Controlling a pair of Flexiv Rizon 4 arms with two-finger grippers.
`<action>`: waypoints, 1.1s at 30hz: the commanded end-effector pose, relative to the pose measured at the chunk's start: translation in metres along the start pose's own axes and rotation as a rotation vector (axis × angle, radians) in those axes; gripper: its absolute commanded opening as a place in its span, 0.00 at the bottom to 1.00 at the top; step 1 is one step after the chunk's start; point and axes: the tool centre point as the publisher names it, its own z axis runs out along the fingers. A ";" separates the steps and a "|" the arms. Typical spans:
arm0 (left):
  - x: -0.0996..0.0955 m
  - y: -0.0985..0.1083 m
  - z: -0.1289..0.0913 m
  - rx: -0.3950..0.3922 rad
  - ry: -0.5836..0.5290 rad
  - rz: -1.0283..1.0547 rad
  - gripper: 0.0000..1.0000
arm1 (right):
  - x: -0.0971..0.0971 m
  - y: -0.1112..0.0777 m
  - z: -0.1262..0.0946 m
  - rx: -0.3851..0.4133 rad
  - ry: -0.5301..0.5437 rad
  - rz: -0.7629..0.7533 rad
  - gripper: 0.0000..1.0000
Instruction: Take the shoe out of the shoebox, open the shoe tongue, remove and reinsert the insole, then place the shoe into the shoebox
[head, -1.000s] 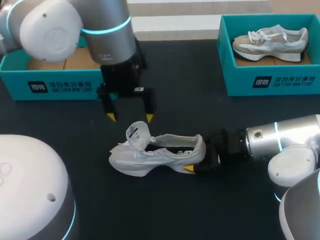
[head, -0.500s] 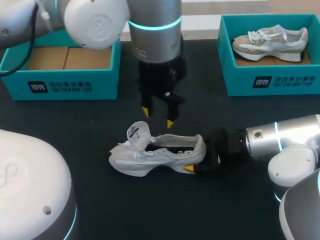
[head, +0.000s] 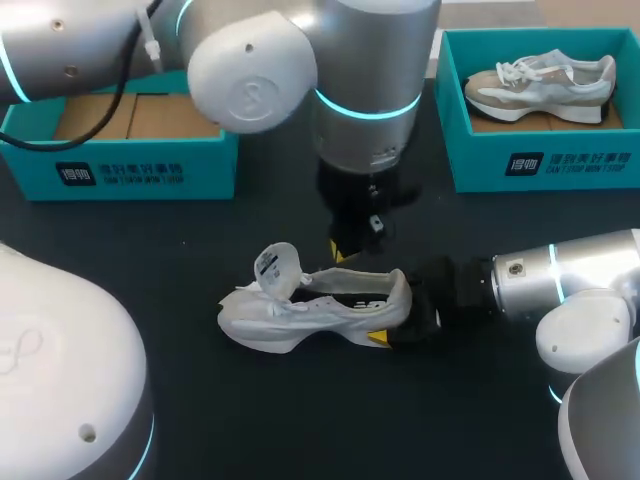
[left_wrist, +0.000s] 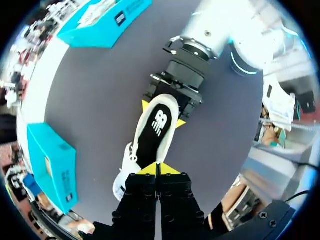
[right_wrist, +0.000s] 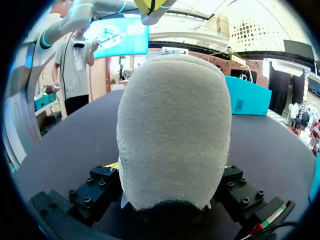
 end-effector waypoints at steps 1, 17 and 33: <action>0.000 0.003 -0.001 0.095 -0.101 0.809 0.00 | -0.003 -0.005 0.010 0.005 -0.002 0.000 0.00; -0.014 -0.002 0.055 0.139 0.035 0.963 0.00 | -0.003 -0.005 0.010 0.005 -0.002 0.000 0.00; 0.005 -0.012 0.120 0.052 0.094 0.780 0.00 | -0.003 -0.005 0.010 0.005 -0.002 0.000 0.00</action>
